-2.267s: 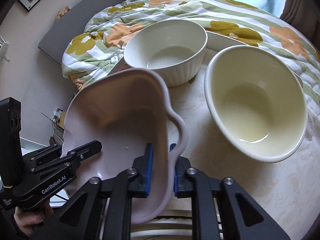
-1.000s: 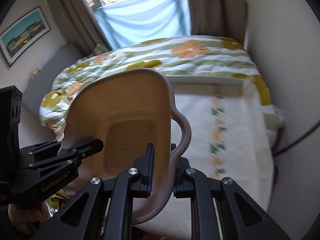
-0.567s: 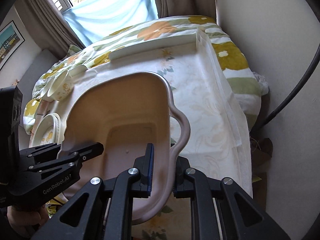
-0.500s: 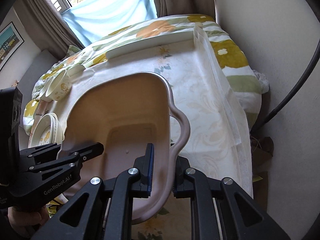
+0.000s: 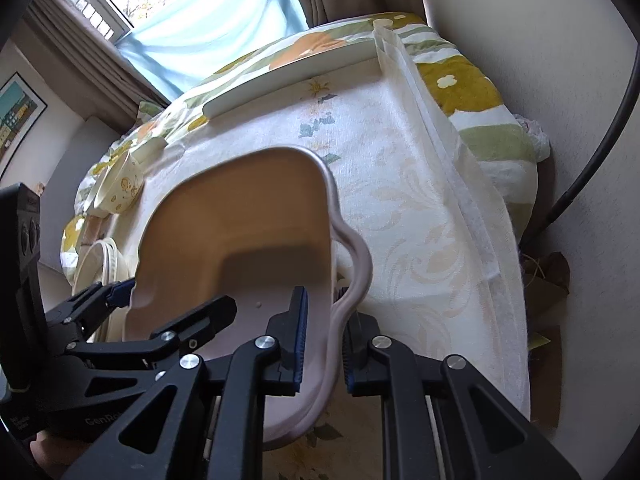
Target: Organize plates and bowls
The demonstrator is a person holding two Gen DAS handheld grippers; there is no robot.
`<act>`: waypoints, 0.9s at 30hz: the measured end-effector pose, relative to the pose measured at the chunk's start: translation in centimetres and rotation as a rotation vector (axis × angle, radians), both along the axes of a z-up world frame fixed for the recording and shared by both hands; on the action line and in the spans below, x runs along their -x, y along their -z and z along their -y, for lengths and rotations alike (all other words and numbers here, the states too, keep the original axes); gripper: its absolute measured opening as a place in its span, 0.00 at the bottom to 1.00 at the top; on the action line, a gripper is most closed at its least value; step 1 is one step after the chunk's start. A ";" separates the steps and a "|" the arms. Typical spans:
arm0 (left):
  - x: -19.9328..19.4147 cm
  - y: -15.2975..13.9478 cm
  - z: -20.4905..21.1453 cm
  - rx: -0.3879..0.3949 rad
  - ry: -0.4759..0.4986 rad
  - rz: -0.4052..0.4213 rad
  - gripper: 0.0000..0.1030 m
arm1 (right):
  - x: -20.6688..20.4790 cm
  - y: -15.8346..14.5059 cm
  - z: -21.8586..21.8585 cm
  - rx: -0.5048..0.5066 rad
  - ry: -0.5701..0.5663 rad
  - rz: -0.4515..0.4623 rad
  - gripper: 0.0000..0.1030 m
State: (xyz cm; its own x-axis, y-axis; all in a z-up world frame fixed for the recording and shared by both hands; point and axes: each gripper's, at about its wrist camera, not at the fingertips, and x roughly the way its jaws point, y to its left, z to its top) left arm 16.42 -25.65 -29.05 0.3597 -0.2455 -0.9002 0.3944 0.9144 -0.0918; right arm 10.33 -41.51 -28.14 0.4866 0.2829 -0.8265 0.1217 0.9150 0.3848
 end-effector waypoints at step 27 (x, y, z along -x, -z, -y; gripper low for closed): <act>4.0 -18.0 -10.1 -0.052 -0.210 0.323 1.00 | 0.4 -16.7 -4.2 0.052 -0.192 0.280 0.99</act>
State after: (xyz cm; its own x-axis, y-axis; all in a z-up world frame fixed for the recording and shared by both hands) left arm 12.40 -15.60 -11.02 0.6644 -0.0933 -0.7415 0.1987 0.9785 0.0549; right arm 9.94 -37.33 -11.42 0.6387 0.3519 -0.6843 -0.1580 0.9303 0.3310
